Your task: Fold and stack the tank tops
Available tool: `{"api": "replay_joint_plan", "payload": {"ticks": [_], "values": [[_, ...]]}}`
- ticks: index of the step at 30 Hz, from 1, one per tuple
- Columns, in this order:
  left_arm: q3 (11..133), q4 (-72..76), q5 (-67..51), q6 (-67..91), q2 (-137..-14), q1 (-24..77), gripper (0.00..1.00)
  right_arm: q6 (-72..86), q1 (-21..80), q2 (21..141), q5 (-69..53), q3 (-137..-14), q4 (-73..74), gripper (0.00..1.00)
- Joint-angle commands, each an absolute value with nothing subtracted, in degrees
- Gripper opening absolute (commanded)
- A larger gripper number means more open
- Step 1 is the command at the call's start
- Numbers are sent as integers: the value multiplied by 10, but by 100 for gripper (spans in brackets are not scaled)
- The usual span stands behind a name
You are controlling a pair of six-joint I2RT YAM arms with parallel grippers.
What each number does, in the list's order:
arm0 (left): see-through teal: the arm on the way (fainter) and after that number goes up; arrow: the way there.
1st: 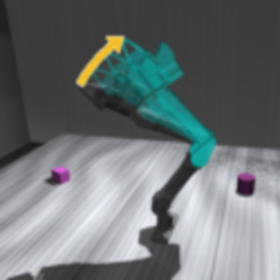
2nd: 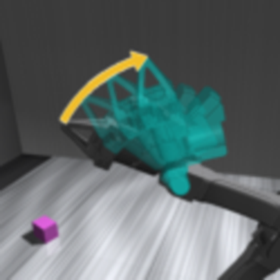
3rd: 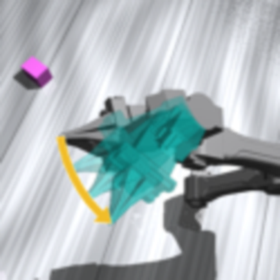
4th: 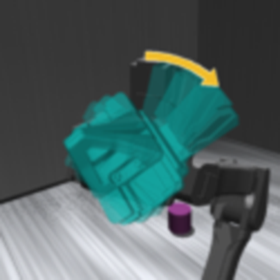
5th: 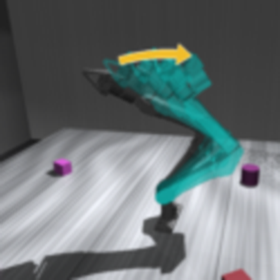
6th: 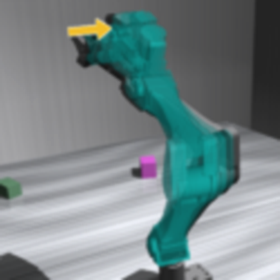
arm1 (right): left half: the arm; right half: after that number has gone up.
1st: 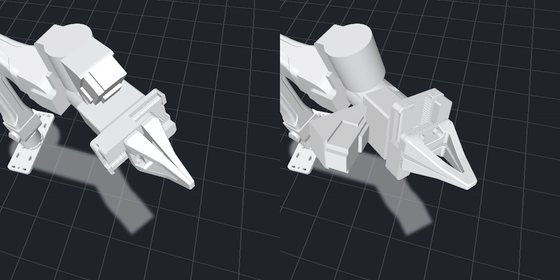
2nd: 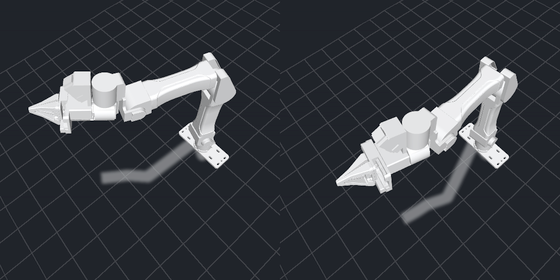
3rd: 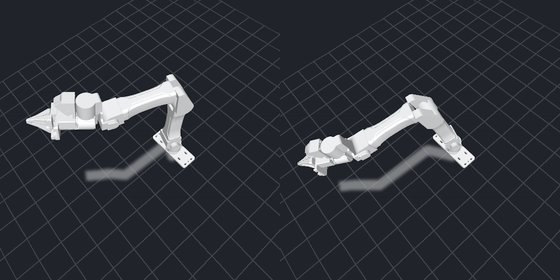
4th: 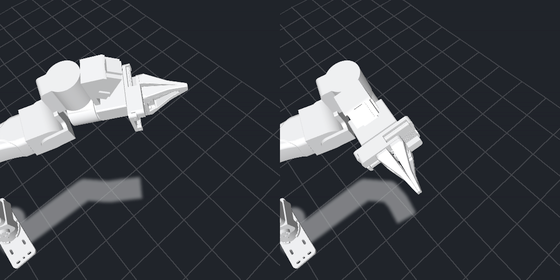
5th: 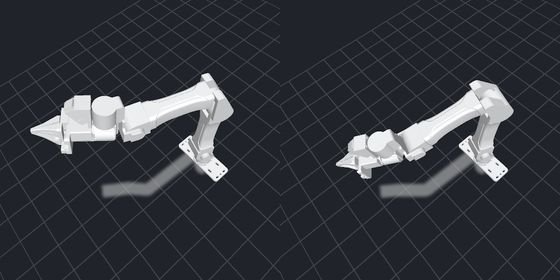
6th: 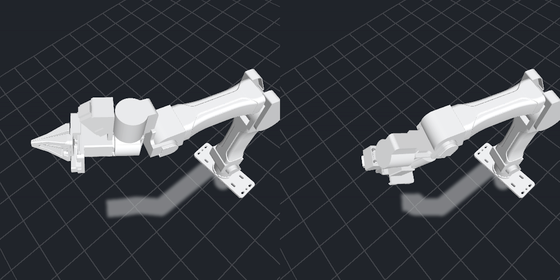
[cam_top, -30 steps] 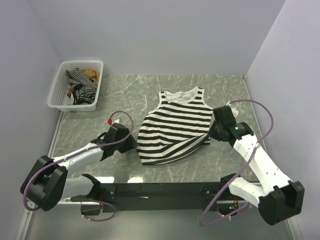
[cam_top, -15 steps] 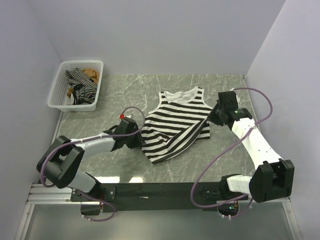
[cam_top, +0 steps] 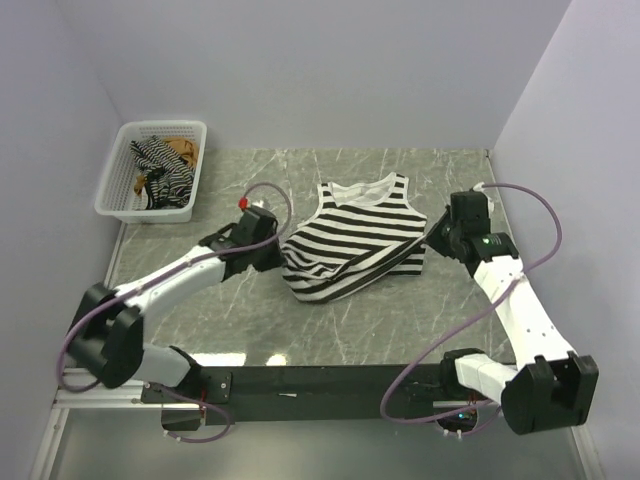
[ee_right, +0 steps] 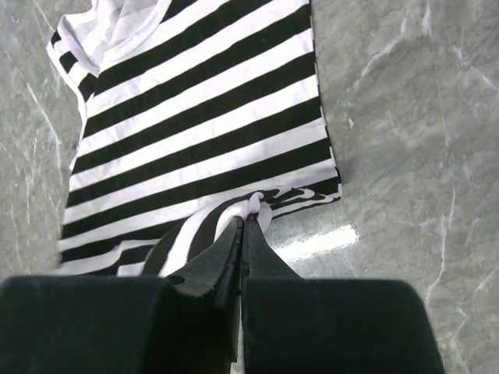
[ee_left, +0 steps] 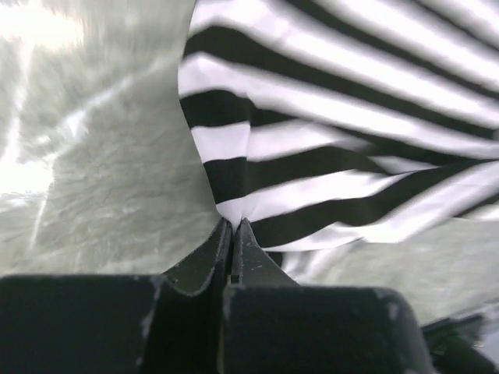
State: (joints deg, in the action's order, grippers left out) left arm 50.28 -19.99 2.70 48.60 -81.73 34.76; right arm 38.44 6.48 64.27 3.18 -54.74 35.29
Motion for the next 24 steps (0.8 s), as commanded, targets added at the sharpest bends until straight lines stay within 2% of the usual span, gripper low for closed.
{"api": "replay_joint_plan", "payload": {"ticks": [1,2,6,10,14,16,17,20,22,23,24], "values": [[555,-281,72,467,-743,339,4,379,61,606,29,-523,359,0],[558,-291,70,465,-724,331,9,380,61,602,28,-517,361,0],[540,-273,33,459,-722,303,16,383,61,597,13,-465,352,0],[530,-220,-11,450,-772,287,16,393,53,606,24,-396,309,0],[574,-183,-54,432,-854,280,16,396,31,655,38,-397,279,0],[610,-181,-54,425,-887,278,23,396,22,680,43,-411,261,0],[620,-180,-49,421,-916,275,30,397,18,688,40,-417,256,0],[642,-170,-62,419,-953,256,39,396,16,719,32,-443,244,0],[644,-164,-68,418,-949,246,45,394,16,739,27,-453,240,0],[640,-163,-63,419,-940,245,52,393,16,744,26,-454,237,0],[632,-159,-52,420,-927,245,55,391,16,754,26,-454,234,0]]}}
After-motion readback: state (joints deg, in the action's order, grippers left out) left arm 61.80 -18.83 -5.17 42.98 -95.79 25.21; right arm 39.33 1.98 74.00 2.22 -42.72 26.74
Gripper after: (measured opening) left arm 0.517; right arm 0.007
